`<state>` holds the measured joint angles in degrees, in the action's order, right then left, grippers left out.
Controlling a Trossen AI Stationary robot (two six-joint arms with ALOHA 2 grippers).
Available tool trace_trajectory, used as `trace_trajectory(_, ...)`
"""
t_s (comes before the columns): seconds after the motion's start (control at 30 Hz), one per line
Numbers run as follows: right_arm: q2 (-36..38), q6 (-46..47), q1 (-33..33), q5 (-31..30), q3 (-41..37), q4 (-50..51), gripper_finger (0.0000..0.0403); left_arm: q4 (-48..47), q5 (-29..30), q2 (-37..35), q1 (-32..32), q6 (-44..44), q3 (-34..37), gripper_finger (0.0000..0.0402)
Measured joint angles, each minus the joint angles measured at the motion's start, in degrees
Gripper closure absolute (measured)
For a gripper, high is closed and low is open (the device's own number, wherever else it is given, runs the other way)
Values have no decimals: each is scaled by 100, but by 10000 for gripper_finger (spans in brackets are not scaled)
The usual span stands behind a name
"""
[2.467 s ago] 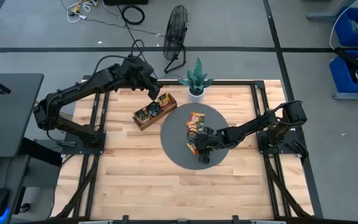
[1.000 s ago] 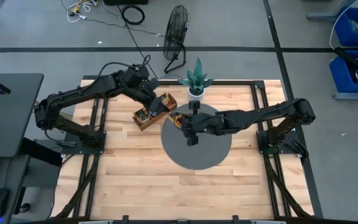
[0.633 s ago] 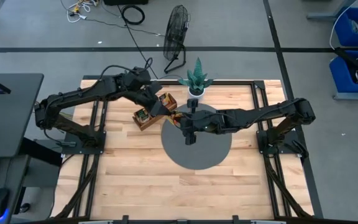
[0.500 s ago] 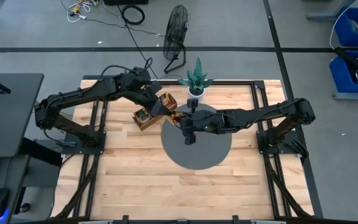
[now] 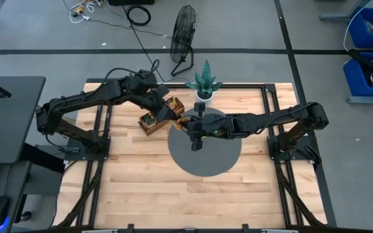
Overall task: Pick & Place Tea
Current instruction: Put the orange tea bag into the right section of the wooden organizer
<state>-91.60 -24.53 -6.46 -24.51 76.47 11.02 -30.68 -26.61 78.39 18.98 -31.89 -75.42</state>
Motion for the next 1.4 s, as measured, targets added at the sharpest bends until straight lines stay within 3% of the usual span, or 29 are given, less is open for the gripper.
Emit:
trace_trajectory(0.4, 5, 0, 56, 9, 7, -5, 403, -13, 23, 4, 13, 445, 0, 390)
trace_trajectory(0.63, 5, 2, 69, 75, 8, 27, 393, -13, 331, 4, 17, 709, 0, 397)
trace_trajectory(0.9, 8, 52, 66, 118, 11, 387, 322, -11, 740, 4, 17, 971, 4, 398)
trace_trajectory(1.17, 223, 832, 59, 177, 7, 1249, 262, -523, 2123, 154, 265, 1975, 0, 399)
trace_trajectory(1.4, 507, 1639, 61, 153, 7, 1442, 253, -326, 2216, 827, 799, 2510, 2, 399)
